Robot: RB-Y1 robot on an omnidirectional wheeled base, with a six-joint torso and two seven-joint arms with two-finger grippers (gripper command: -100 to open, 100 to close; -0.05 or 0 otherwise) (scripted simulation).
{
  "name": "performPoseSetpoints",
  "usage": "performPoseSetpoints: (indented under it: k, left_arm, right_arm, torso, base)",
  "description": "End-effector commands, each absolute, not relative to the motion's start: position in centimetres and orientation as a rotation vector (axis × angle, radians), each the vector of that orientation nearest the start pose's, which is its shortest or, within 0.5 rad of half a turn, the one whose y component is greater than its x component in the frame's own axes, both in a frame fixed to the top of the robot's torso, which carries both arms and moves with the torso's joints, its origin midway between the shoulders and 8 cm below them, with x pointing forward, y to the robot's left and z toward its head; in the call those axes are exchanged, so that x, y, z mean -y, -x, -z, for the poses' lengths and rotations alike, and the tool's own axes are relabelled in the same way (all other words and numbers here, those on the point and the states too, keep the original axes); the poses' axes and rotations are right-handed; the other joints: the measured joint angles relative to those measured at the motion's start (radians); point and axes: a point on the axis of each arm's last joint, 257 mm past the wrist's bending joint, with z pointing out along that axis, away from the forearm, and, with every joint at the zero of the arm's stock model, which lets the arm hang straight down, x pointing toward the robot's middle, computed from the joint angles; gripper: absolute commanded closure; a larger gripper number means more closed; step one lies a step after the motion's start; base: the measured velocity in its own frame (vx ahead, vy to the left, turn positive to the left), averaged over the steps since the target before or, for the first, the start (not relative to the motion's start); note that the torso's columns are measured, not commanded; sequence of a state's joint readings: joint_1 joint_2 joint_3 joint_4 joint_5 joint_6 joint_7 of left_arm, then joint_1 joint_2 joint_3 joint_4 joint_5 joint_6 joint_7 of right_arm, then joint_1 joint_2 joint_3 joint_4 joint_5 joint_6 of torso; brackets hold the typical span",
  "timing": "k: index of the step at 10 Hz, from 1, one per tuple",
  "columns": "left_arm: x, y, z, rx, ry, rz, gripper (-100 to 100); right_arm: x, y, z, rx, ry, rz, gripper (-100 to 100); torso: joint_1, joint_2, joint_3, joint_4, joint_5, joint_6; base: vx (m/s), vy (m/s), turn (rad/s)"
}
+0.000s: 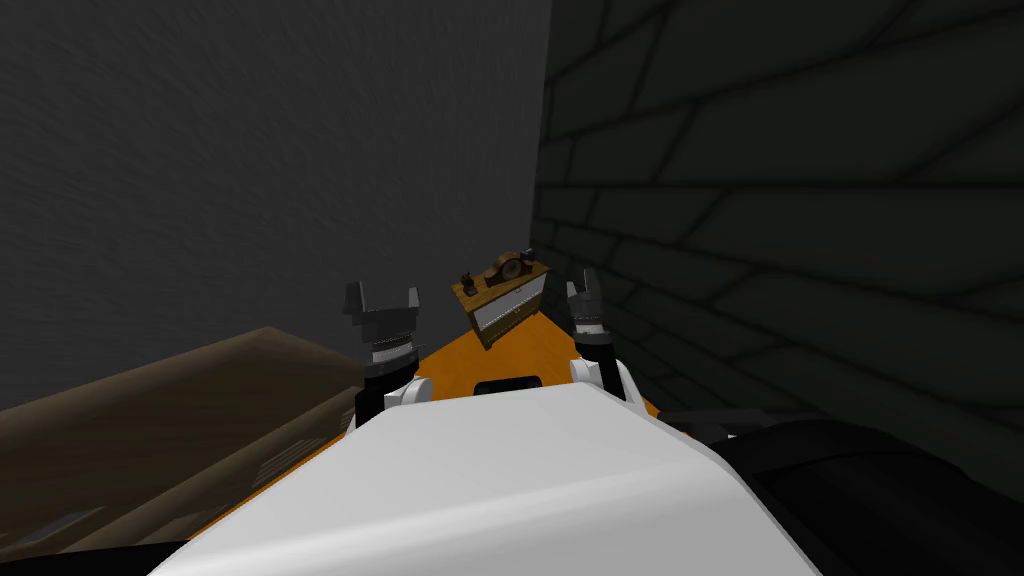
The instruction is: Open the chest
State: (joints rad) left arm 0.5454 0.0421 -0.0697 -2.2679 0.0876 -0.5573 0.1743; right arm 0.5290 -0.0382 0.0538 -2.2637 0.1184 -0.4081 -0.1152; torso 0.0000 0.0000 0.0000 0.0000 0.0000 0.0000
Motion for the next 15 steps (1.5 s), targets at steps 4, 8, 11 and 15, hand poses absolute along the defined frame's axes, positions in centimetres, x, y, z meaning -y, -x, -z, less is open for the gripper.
performPoseSetpoints:
  k: [4,8,11,15]
  left_arm:
    - [-26.8,-33.5,-1.4,-0.539,0.762,1.572,0]
    - [-26.8,-33.5,-1.4,-0.539,0.761,1.572,0]
    - [-26.8,-33.5,-1.4,-0.539,0.762,1.572,0]
    - [-26.8,-33.5,-1.4,-0.539,0.762,1.572,0]
  right_arm:
    - [25.2,-36.3,1.4,-0.777,-0.723,-1.34,0]
    - [25.2,-36.3,1.3,-0.777,-0.723,-1.34,0]
    - [26.4,-37.6,3.3,-0.807,-0.794,-1.361,-100]
    - [27.8,-38.8,5.4,-0.812,-0.892,-1.387,-100]
  torso:
    - [0.0,0.248,-0.497,0.249,0.0,0.0]
    - [0.0,0.544,-1.087,0.544,0.0,0.0]
    - [-0.001,0.723,-1.452,0.724,0.0,0.0]
    - [0.001,0.739,-1.475,0.738,0.0,0.0]
  base:
    - [0.0,0.0,0.0]
    - [0.0,0.0,0.0]
    - [0.041,-0.013,0.042]
    - [0.075,-0.02,0.041]
